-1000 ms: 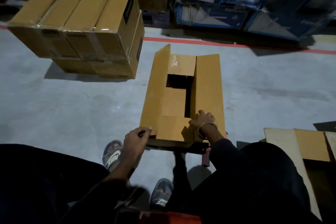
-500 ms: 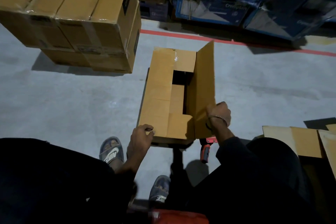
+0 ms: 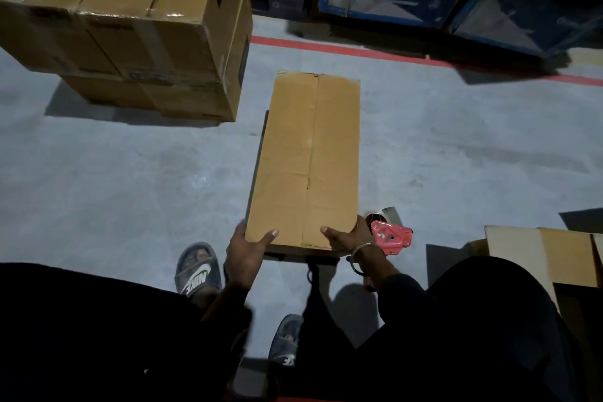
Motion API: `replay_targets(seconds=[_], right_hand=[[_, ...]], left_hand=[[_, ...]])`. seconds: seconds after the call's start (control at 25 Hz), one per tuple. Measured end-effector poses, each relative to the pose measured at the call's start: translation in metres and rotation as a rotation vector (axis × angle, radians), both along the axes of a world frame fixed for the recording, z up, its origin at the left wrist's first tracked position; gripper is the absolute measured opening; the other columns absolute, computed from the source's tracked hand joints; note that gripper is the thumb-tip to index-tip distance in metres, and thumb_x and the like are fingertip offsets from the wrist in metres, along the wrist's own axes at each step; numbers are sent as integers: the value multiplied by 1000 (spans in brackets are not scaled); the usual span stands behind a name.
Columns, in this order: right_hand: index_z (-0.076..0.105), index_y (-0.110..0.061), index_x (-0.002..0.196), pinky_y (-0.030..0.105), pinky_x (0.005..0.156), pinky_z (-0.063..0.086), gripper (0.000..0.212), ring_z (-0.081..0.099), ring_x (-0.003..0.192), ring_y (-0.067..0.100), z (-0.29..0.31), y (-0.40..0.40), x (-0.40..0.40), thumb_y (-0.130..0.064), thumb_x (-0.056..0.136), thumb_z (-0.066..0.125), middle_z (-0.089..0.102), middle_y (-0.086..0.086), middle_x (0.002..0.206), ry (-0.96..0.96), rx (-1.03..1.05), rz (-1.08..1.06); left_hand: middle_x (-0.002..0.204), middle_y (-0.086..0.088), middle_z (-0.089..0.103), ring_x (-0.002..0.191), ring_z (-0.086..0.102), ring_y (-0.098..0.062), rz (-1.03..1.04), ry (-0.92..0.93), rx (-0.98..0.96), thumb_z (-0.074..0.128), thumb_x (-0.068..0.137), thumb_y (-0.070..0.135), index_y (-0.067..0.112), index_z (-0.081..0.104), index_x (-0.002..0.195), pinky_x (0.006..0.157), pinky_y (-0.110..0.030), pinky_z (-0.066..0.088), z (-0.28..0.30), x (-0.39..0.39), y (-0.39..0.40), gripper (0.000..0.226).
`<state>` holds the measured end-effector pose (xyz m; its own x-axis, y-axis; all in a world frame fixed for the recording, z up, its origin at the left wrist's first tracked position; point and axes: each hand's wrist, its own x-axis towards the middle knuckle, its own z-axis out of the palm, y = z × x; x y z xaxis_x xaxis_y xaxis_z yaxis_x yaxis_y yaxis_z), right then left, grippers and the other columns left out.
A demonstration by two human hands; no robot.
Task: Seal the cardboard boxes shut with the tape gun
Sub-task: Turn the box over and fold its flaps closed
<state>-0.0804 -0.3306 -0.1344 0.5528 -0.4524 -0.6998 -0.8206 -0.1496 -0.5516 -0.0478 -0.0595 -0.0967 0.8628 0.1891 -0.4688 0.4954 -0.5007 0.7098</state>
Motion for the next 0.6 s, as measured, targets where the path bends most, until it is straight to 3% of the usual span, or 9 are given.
replay_targets(seconds=[0.08,0.24,0.4,0.44,0.56,0.6], right_hand=[[64,-17,108,40,70,64,83,75,80,21,-4,0,3,-57,43,97,77,1,93,-104,10,51],[56,-20,119,34,62,62,93,74,84,19,2,5,-4,-58,44,97,74,0,100,-124,10,124],[55,-25,124,33,75,63,97,74,89,14,17,9,-6,-65,45,93,74,-7,102,-128,15,143],[56,-24,124,33,74,63,92,74,85,14,17,5,-6,-61,49,94,74,-5,99,-115,101,68],[63,-19,109,35,76,57,49,68,85,18,35,-6,-5,-49,75,84,72,3,96,-29,376,-375],[65,-17,107,36,76,56,40,65,85,20,30,-13,-5,-43,81,79,68,6,97,-22,369,-502]], left_hand=[[108,12,75,104,70,-23,65,24,-70,80,64,75,35,65,128,94,-47,57,-2,-7,1,77],[114,-3,76,105,69,-31,118,8,-32,81,77,61,21,68,130,86,-39,53,20,-22,0,68],[123,-10,73,112,65,-35,116,3,1,80,87,47,18,65,136,81,-36,43,34,-30,-9,59],[123,-10,73,113,65,-35,118,-1,1,80,88,45,19,64,137,81,-36,41,34,-29,-11,58],[122,-8,73,111,65,-34,125,-10,-15,79,89,41,21,64,138,81,-36,44,31,-25,-12,55],[120,-7,73,110,66,-34,116,-20,-42,80,89,40,20,64,136,83,-37,47,29,-22,-10,54]])
